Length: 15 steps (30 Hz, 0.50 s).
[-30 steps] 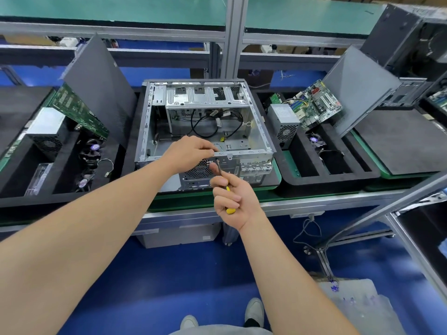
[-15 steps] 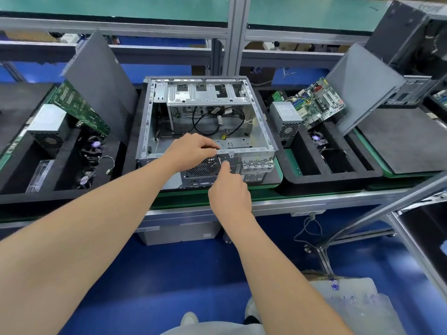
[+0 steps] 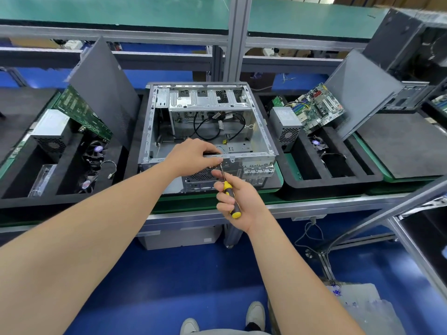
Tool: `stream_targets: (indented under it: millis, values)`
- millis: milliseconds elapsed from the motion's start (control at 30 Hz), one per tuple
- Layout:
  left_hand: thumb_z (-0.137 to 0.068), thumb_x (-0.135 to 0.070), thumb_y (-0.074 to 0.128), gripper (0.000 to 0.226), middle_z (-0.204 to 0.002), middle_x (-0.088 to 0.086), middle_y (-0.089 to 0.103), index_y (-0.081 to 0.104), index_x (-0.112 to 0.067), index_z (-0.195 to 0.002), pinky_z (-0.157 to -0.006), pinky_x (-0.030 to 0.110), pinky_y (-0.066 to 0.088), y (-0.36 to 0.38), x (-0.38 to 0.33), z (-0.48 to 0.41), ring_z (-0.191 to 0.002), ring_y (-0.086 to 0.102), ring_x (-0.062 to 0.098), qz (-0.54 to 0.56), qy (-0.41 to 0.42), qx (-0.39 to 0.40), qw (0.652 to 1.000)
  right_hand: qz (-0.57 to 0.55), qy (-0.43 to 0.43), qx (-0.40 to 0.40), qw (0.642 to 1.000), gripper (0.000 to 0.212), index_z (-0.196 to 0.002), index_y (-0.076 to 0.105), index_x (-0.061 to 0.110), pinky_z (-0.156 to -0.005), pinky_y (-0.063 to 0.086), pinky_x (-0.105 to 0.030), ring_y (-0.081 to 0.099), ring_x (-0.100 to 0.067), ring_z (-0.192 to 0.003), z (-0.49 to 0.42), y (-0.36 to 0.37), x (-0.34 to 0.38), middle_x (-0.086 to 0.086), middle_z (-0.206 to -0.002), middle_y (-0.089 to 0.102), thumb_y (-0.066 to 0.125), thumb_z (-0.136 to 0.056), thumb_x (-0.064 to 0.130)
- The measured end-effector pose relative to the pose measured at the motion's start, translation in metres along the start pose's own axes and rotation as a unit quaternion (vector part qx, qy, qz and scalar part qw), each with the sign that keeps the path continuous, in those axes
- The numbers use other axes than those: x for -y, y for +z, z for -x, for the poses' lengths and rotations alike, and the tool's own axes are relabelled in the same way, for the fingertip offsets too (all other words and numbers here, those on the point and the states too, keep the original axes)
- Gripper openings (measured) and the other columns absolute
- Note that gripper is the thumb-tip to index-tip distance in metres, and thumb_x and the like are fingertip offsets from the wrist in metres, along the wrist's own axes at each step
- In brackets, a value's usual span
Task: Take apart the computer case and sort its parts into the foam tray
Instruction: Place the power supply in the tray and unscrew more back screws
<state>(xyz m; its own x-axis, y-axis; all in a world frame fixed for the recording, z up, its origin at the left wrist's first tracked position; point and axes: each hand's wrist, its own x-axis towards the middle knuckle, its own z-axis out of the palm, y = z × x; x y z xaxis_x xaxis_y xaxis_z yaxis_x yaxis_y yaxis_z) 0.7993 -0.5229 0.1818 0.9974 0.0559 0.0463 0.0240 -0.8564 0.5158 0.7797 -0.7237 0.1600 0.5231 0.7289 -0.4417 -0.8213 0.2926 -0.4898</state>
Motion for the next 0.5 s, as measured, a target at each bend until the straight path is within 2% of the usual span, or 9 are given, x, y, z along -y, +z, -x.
stream_targets:
  millis: [100, 167, 267, 333, 367, 400, 433, 467, 500]
  values:
    - [-0.090, -0.054, 0.048, 0.025, -0.076, -0.012, 0.072, 0.068, -0.057, -0.104, -0.058, 0.029, 0.035, -0.003, 0.000, -0.001, -0.068, 0.060, 0.006, 0.030, -0.036, 0.020, 0.999, -0.178, 0.039, 0.087, 0.979, 0.026, -0.116, 0.065, 0.009, -0.026, 0.028, -0.017, 0.037, -0.007, -0.029, -0.001, -0.001, -0.011, -0.002, -0.068, 0.049, 0.048, -0.106, 0.025]
    - [-0.092, -0.050, 0.049, 0.025, -0.076, -0.013, 0.072, 0.069, -0.056, -0.105, -0.058, 0.029, 0.034, -0.003, 0.002, -0.002, -0.067, 0.060, 0.007, 0.042, -0.042, 0.029, 0.998, -0.208, 0.035, 0.087, 0.974, 0.027, -0.113, 0.066, 0.007, -0.024, 0.026, -0.018, 0.035, -0.008, -0.027, -0.003, 0.000, -0.012, -0.002, -0.065, 0.046, 0.046, -0.108, 0.024]
    - [-0.093, -0.048, 0.049, 0.022, -0.079, -0.006, 0.074, 0.066, -0.063, -0.095, -0.061, 0.030, 0.040, -0.002, 0.004, -0.004, -0.071, 0.063, 0.012, 0.042, -0.039, 0.036, 0.998, -0.097, 0.013, 0.007, 0.995, 0.026, -0.117, 0.065, 0.011, -0.025, 0.024, -0.020, 0.029, -0.007, -0.030, -0.003, 0.003, -0.006, 0.000, -0.063, 0.044, 0.045, -0.112, 0.026]
    - [-0.095, -0.045, 0.048, 0.024, -0.072, -0.001, 0.072, 0.065, -0.062, -0.094, -0.077, 0.037, 0.052, -0.001, 0.004, -0.005, -0.062, 0.059, 0.008, 0.035, -0.037, 0.033, 0.998, 0.070, -0.028, -0.071, 0.995, 0.027, -0.121, 0.063, 0.011, -0.029, 0.023, -0.019, 0.026, -0.009, -0.035, -0.004, 0.005, -0.004, -0.002, -0.063, 0.046, 0.041, -0.114, 0.026]
    - [-0.097, -0.044, 0.048, 0.024, -0.067, 0.001, 0.070, 0.067, -0.058, -0.099, -0.086, 0.040, 0.051, 0.000, 0.004, -0.005, -0.056, 0.055, 0.005, 0.031, -0.037, 0.028, 0.998, 0.165, -0.061, -0.111, 0.978, 0.027, -0.119, 0.063, 0.012, -0.032, 0.024, -0.019, 0.025, -0.011, -0.037, -0.004, 0.007, -0.004, -0.003, -0.064, 0.048, 0.039, -0.114, 0.025]
    - [-0.098, -0.042, 0.048, 0.025, -0.065, 0.002, 0.068, 0.069, -0.054, -0.104, -0.091, 0.042, 0.050, 0.001, 0.005, -0.005, -0.052, 0.052, 0.003, 0.026, -0.036, 0.023, 0.999, 0.264, -0.096, -0.153, 0.947, 0.027, -0.116, 0.063, 0.015, -0.035, 0.026, -0.021, 0.028, -0.014, -0.038, -0.005, 0.009, -0.005, -0.005, -0.065, 0.050, 0.038, -0.113, 0.025]
    - [-0.099, -0.040, 0.049, 0.025, -0.064, 0.004, 0.067, 0.069, -0.052, -0.107, -0.093, 0.043, 0.049, 0.002, 0.005, -0.005, -0.050, 0.050, 0.004, 0.021, -0.034, 0.019, 0.999, 0.373, -0.130, -0.199, 0.897, 0.026, -0.111, 0.062, 0.017, -0.039, 0.028, -0.023, 0.034, -0.017, -0.040, -0.006, 0.011, -0.006, -0.005, -0.067, 0.053, 0.037, -0.112, 0.025]
    - [-0.099, -0.039, 0.049, 0.025, -0.064, 0.005, 0.067, 0.069, -0.051, -0.108, -0.092, 0.043, 0.049, 0.002, 0.004, -0.006, -0.048, 0.048, 0.005, 0.018, -0.032, 0.018, 0.999, 0.493, -0.161, -0.244, 0.820, 0.023, -0.107, 0.059, 0.017, -0.043, 0.032, -0.026, 0.043, -0.021, -0.047, -0.007, 0.013, -0.007, -0.006, -0.070, 0.056, 0.038, -0.111, 0.024]
    - [-0.100, -0.038, 0.049, 0.025, -0.064, 0.006, 0.067, 0.069, -0.051, -0.108, -0.088, 0.040, 0.049, 0.001, 0.003, -0.005, -0.048, 0.047, 0.006, 0.016, -0.029, 0.020, 0.999, 0.608, -0.187, -0.276, 0.721, 0.018, -0.106, 0.055, 0.015, -0.049, 0.035, -0.031, 0.051, -0.025, -0.059, -0.009, 0.014, -0.009, -0.006, -0.073, 0.054, 0.039, -0.110, 0.024]
